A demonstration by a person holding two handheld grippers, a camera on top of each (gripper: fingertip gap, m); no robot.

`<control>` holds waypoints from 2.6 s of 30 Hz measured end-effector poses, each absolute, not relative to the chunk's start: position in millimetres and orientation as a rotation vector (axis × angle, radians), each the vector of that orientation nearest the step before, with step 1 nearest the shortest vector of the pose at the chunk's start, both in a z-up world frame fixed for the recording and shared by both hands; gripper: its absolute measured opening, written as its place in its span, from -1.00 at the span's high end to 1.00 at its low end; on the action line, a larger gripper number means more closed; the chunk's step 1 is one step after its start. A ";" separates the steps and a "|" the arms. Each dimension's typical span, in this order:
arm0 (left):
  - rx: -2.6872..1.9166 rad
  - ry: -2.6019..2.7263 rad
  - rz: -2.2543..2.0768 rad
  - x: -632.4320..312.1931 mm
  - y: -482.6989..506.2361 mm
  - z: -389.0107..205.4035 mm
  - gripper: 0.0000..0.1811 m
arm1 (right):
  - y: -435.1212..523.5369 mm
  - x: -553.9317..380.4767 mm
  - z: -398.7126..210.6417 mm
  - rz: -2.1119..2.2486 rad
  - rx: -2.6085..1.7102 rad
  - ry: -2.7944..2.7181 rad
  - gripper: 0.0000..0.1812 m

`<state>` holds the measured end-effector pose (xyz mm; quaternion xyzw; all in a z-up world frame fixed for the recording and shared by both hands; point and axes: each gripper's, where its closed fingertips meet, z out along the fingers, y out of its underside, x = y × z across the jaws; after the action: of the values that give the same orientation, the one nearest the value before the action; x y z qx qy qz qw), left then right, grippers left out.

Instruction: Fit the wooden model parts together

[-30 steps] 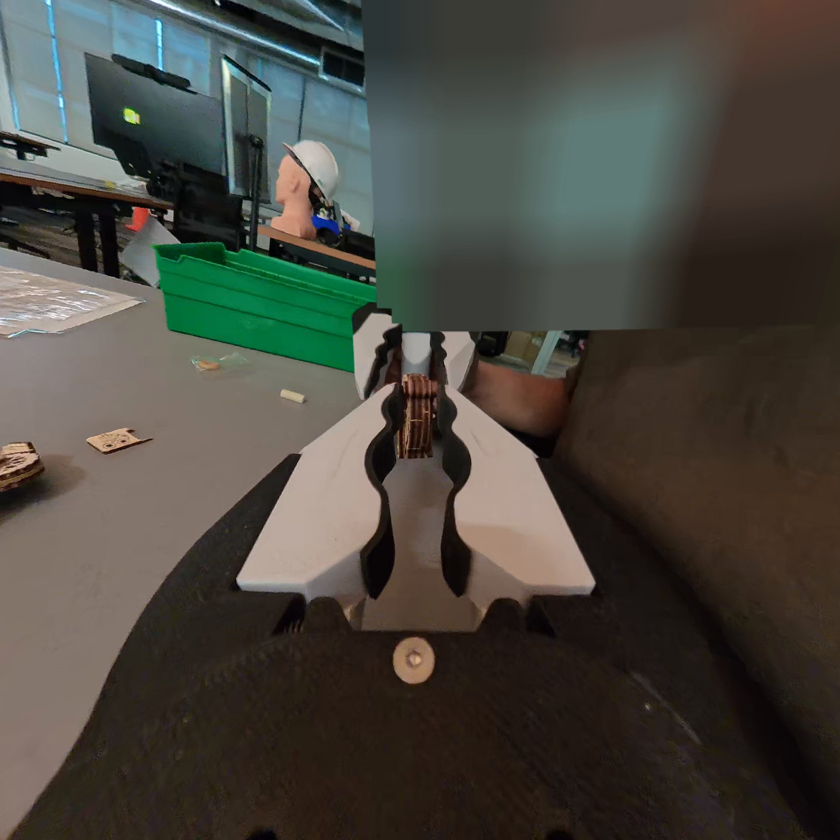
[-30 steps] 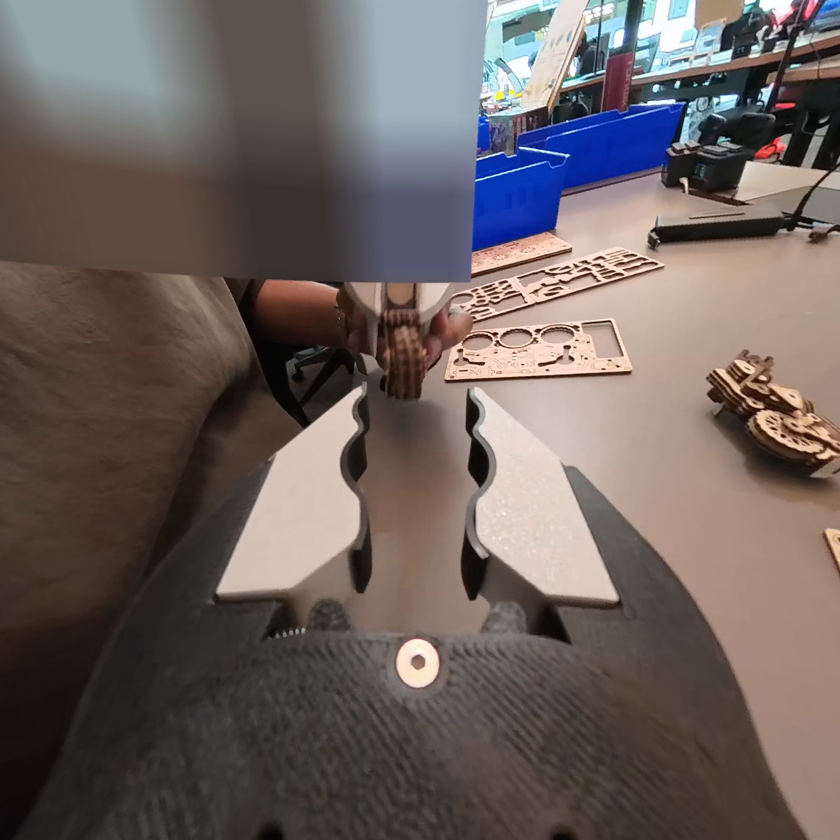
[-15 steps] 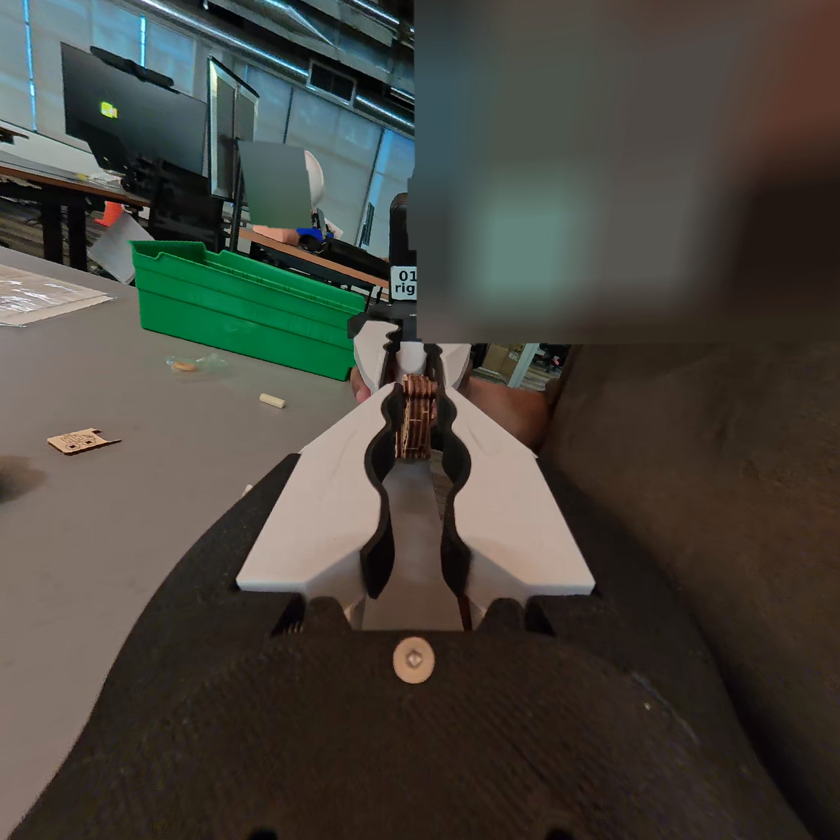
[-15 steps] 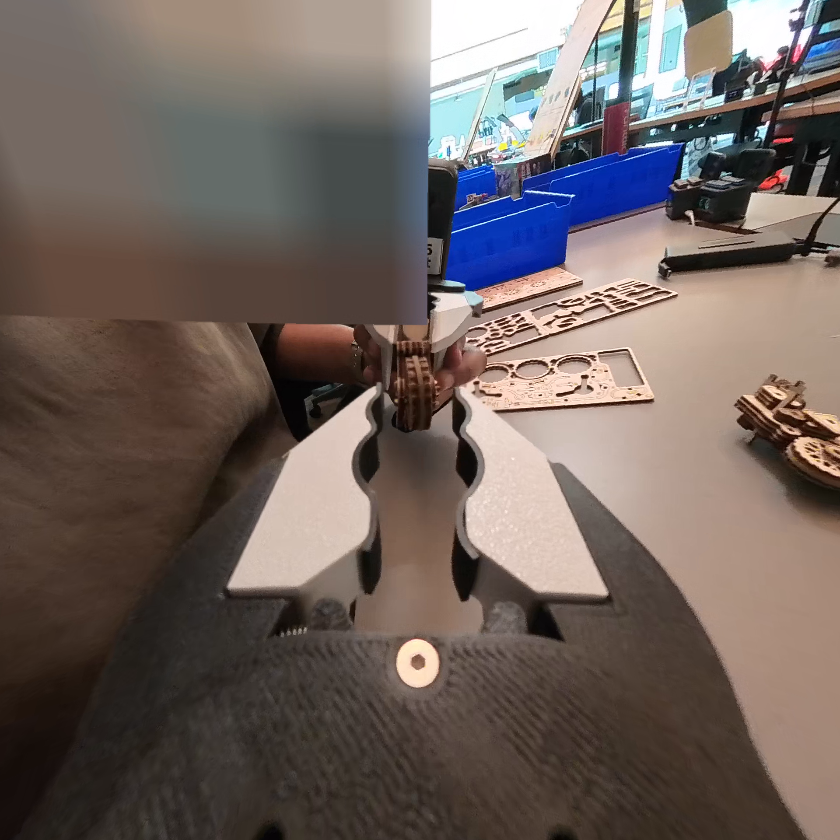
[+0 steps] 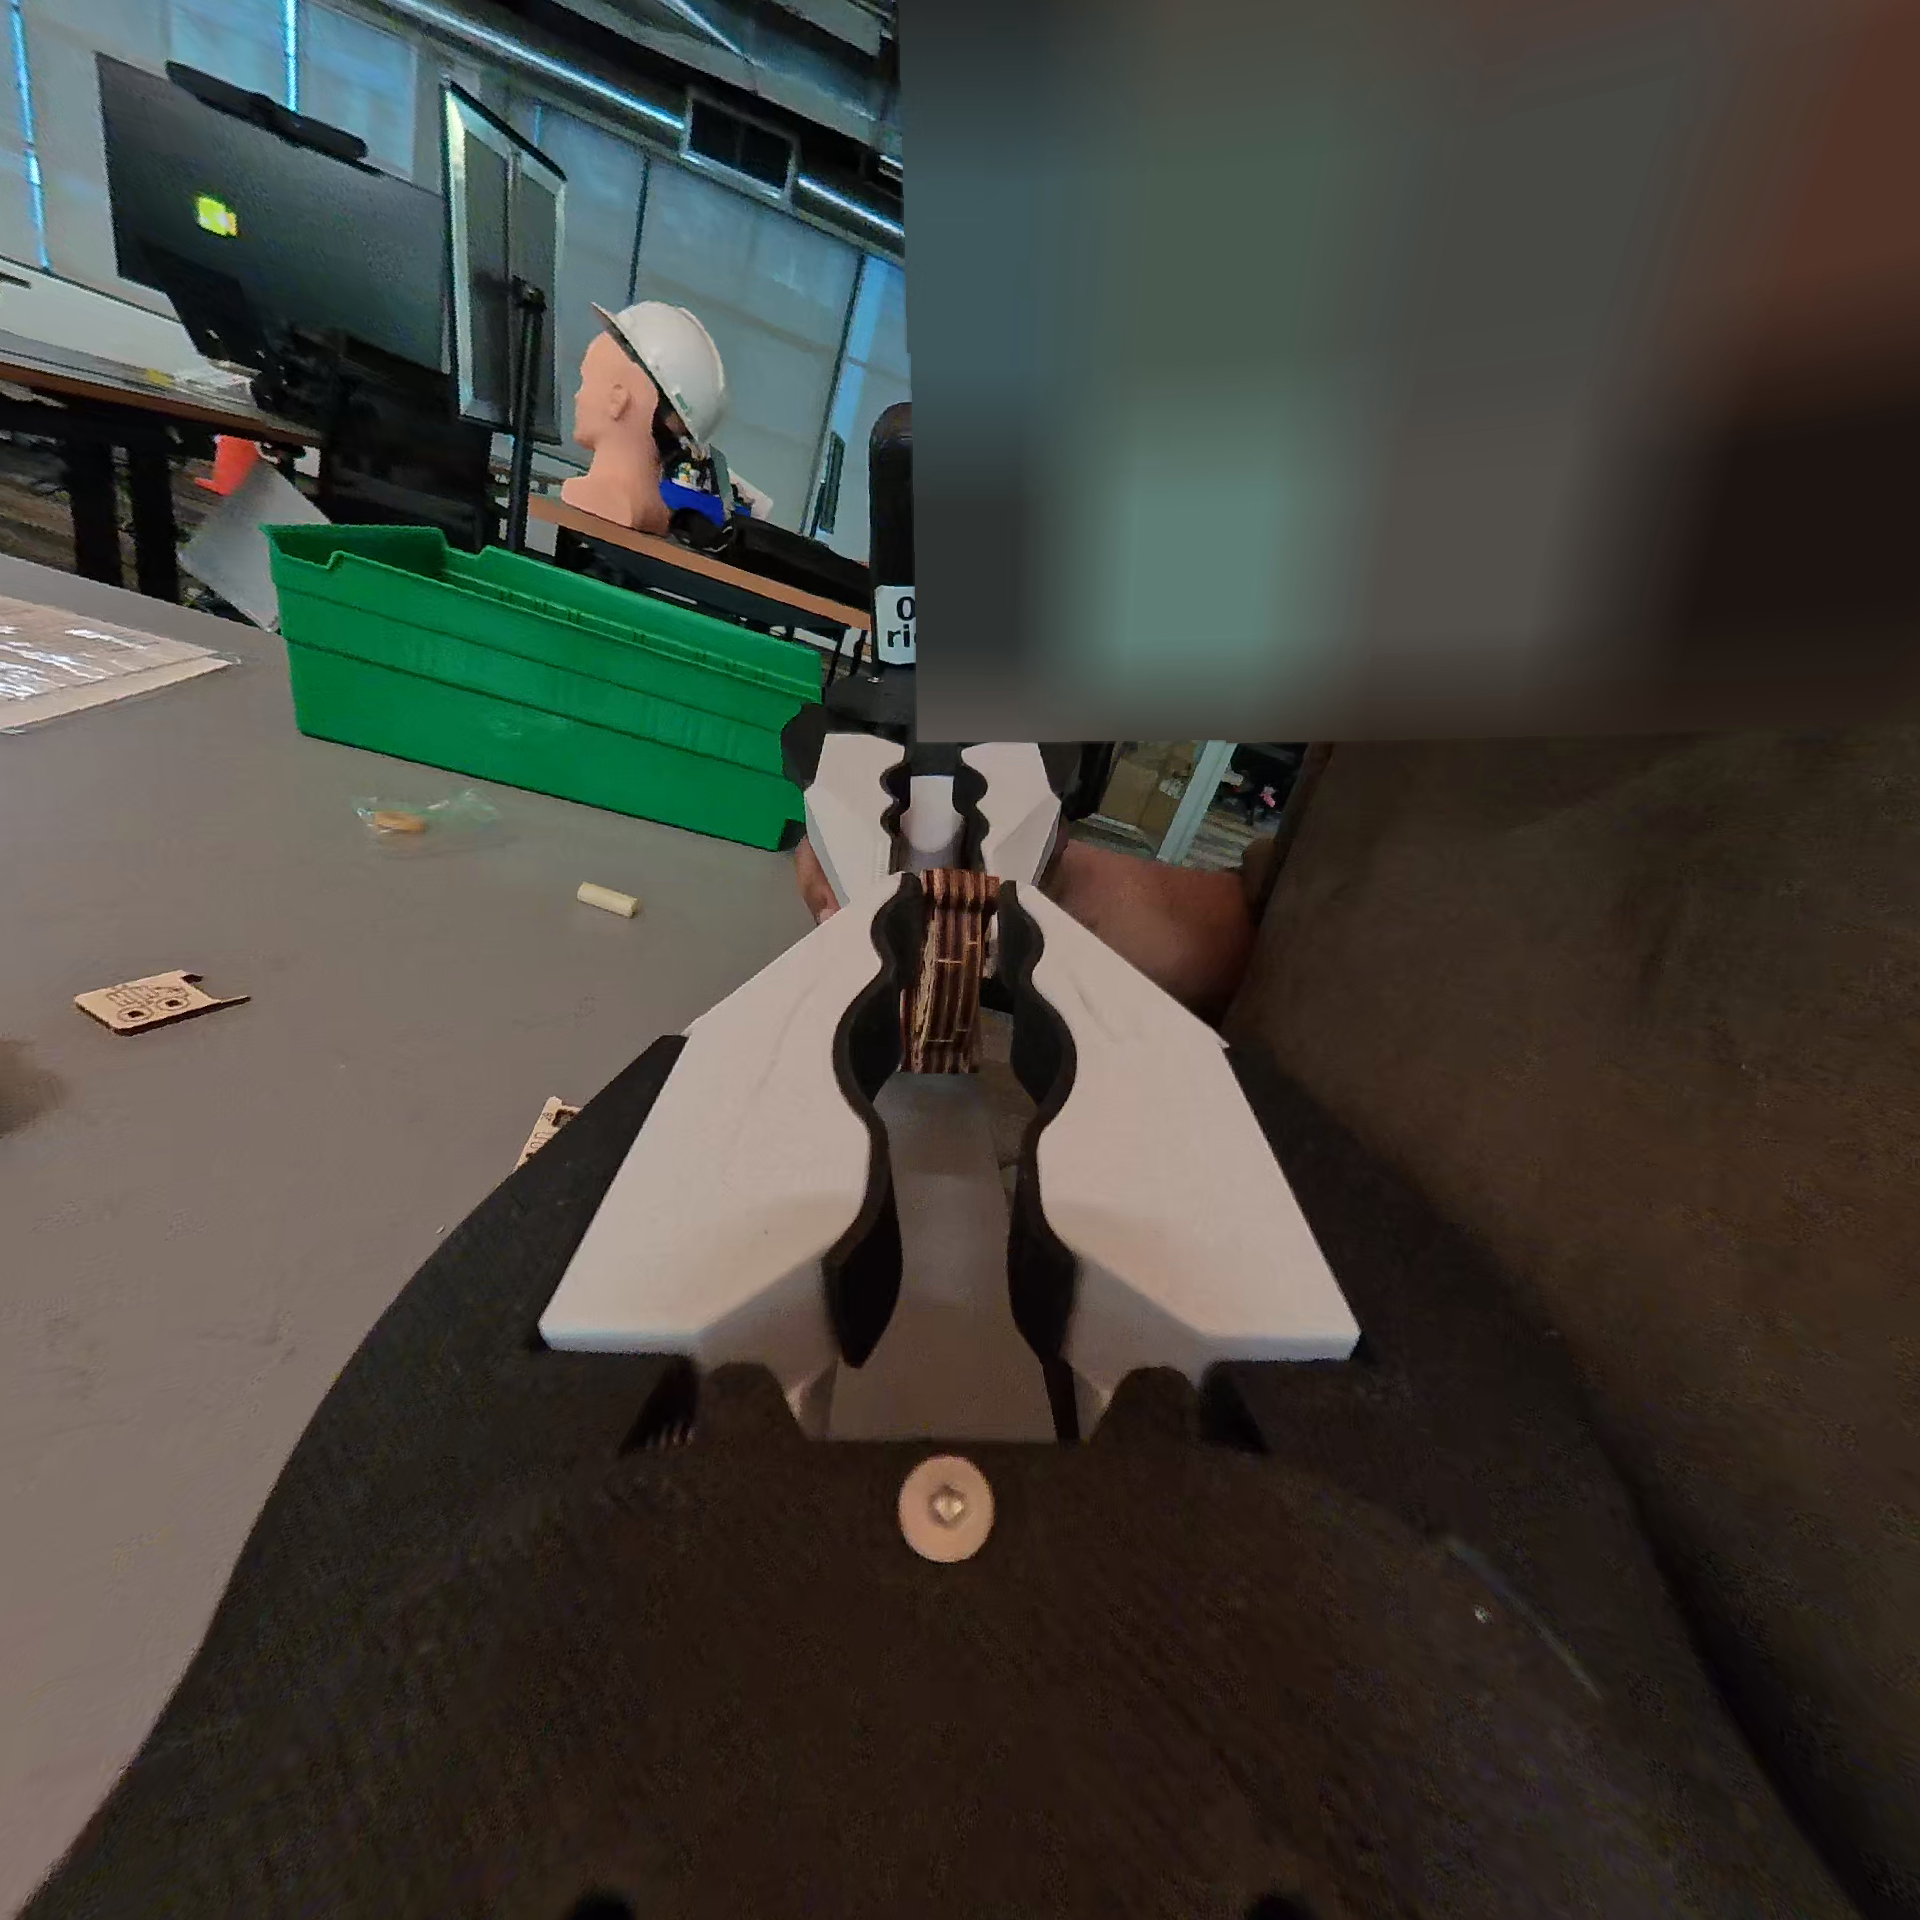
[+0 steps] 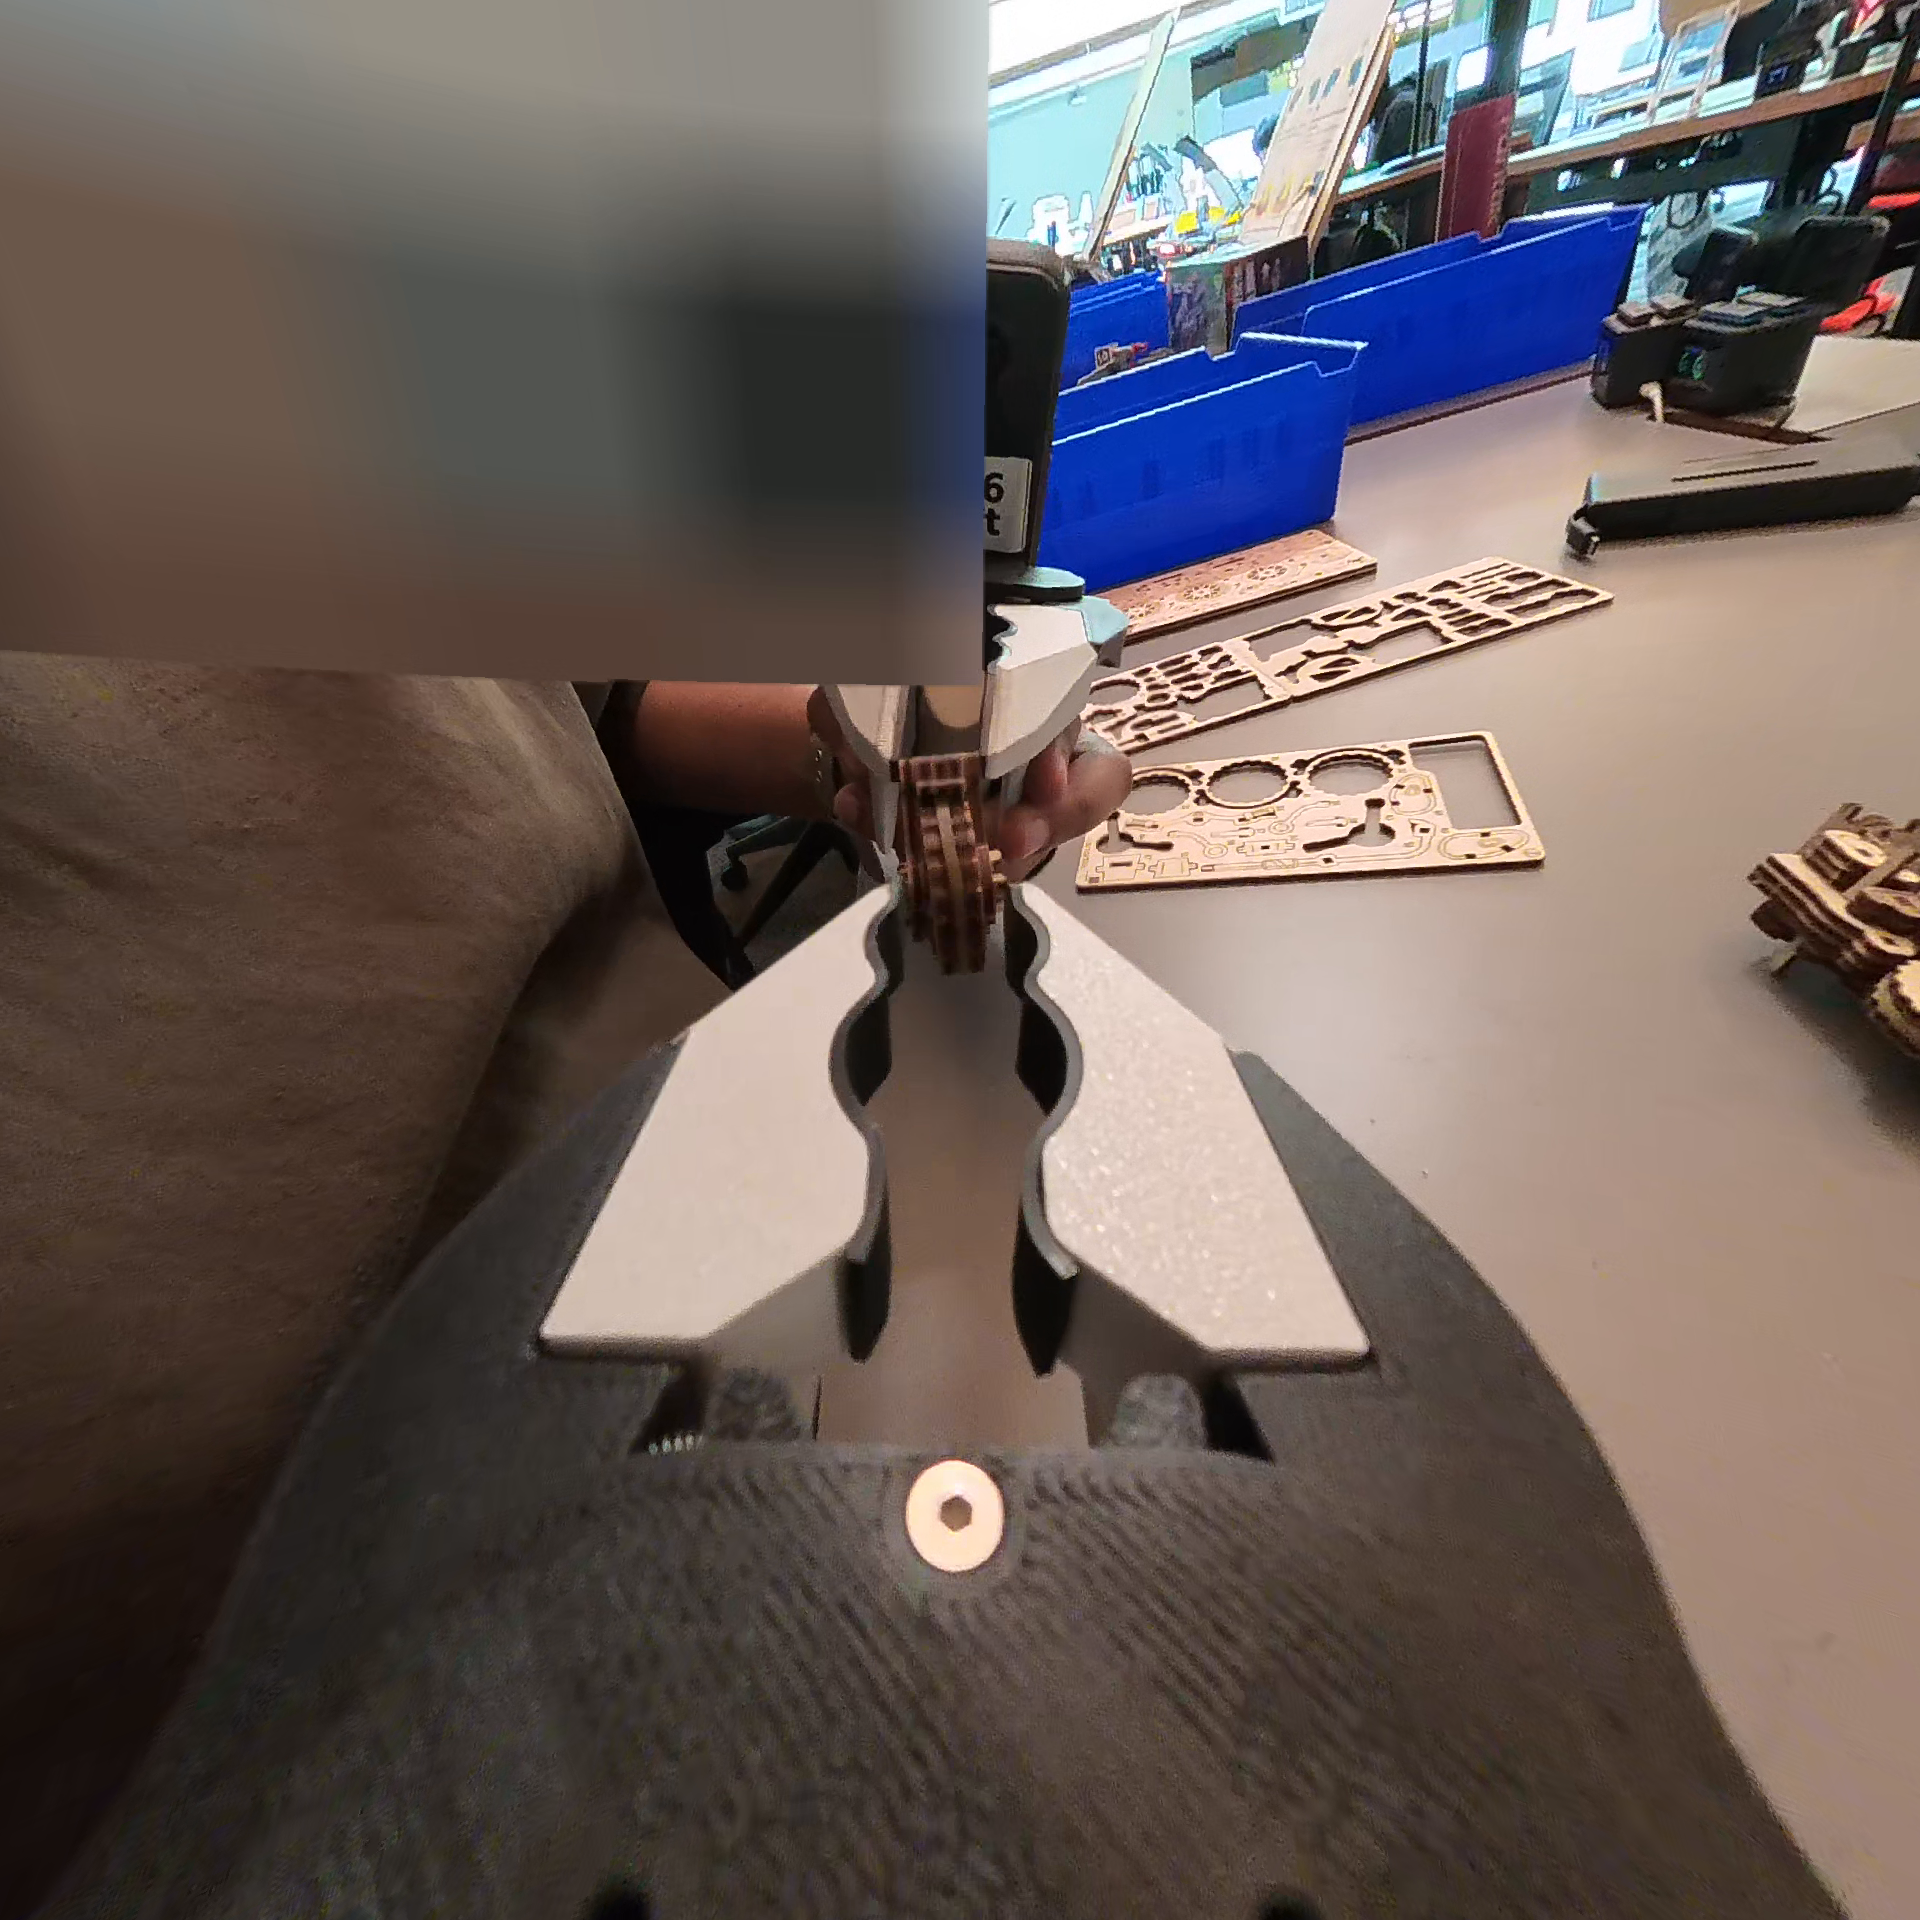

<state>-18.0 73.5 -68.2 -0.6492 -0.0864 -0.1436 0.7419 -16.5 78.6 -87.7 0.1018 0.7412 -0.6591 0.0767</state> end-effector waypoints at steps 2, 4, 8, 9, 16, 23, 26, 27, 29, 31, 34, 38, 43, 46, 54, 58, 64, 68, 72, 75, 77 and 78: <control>-1.427 -0.193 -0.318 -18.0 74.2 -69.1 0.87 | 78.1 -16.8 -89.7 -1.961 0.313 2.232 0.82; -1.425 -0.203 -0.326 -18.9 74.4 -69.5 0.87 | 78.3 -18.0 -90.7 -1.955 0.326 2.230 0.82; -1.411 -0.235 -0.351 -22.1 74.3 -70.0 0.87 | 80.8 -22.6 -89.3 -1.967 0.369 2.180 0.83; -1.411 -0.244 -0.353 -23.4 74.2 -70.3 0.87 | 81.7 -24.1 -88.6 -1.973 0.382 2.169 0.83; -1.455 -0.321 -0.346 -33.5 76.8 -81.6 0.70 | 88.3 -36.3 -85.4 -2.016 0.470 2.112 0.83; -1.546 -0.315 -0.351 -25.8 86.8 -96.8 0.72 | 87.9 -39.2 -85.2 -2.028 0.499 2.079 0.83; -1.550 -0.322 -0.338 -26.0 88.2 -97.7 0.80 | 85.4 -36.9 -86.3 -2.019 0.488 2.080 0.83; -1.552 -0.328 -0.335 -26.8 88.3 -98.2 0.84 | 84.6 -36.2 -86.6 -2.019 0.483 2.082 0.83; -1.561 -0.324 -0.346 -25.6 88.9 -99.1 0.84 | 83.4 -33.6 -85.8 -2.026 0.455 2.083 0.78; -1.555 -0.319 -0.338 -25.8 88.4 -97.6 0.84 | 82.0 -30.4 -84.0 -2.023 0.433 2.073 0.65; -1.535 -0.314 -0.347 -25.8 86.7 -94.1 0.84 | 82.0 -29.3 -83.3 -2.029 0.418 2.086 0.63; -1.508 -0.324 -0.377 -26.8 84.8 -90.6 0.84 | 83.6 -30.0 -81.8 -2.041 0.413 2.094 0.69; -1.511 -0.318 -0.389 -25.2 85.2 -91.2 0.84 | 84.4 -30.3 -80.6 -2.052 0.408 2.096 0.78; -1.518 -0.310 -0.390 -23.5 86.0 -91.8 0.84 | 84.4 -29.4 -80.3 -2.053 0.401 2.101 0.80; -1.577 -0.271 -0.359 -18.2 88.6 -99.0 0.84 | 83.9 -29.0 -80.7 -2.049 0.398 2.107 0.84; -1.592 -0.263 -0.358 -16.0 89.9 -101.4 0.85 | 82.8 -27.1 -82.5 -2.041 0.377 2.142 0.85; -1.590 -0.264 -0.355 -16.5 89.9 -100.9 0.85 | 83.7 -27.5 -82.9 -2.041 0.371 2.151 0.84; -1.590 -0.261 -0.357 -15.8 90.0 -100.6 0.85 | 83.8 -26.5 -82.6 -2.042 0.354 2.170 0.84; -1.593 -0.259 -0.355 -15.7 89.9 -101.0 0.85 | 83.9 -26.5 -83.3 -2.041 0.351 2.179 0.84; -1.593 -0.261 -0.352 -16.2 90.2 -101.2 0.85 | 84.2 -26.6 -83.2 -2.043 0.345 2.212 0.86; -1.585 -0.262 -0.358 -16.2 89.8 -100.0 0.85 | 84.0 -26.4 -82.0 -2.049 0.340 2.228 0.86; -1.580 -0.264 -0.361 -16.2 89.7 -99.4 0.85 | 84.0 -26.4 -81.4 -2.054 0.338 2.228 0.86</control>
<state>-16.2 89.7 -99.4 -0.7041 -0.1176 -0.1610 0.6815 -26.4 84.0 -81.4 0.1109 0.7298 -0.6730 0.0463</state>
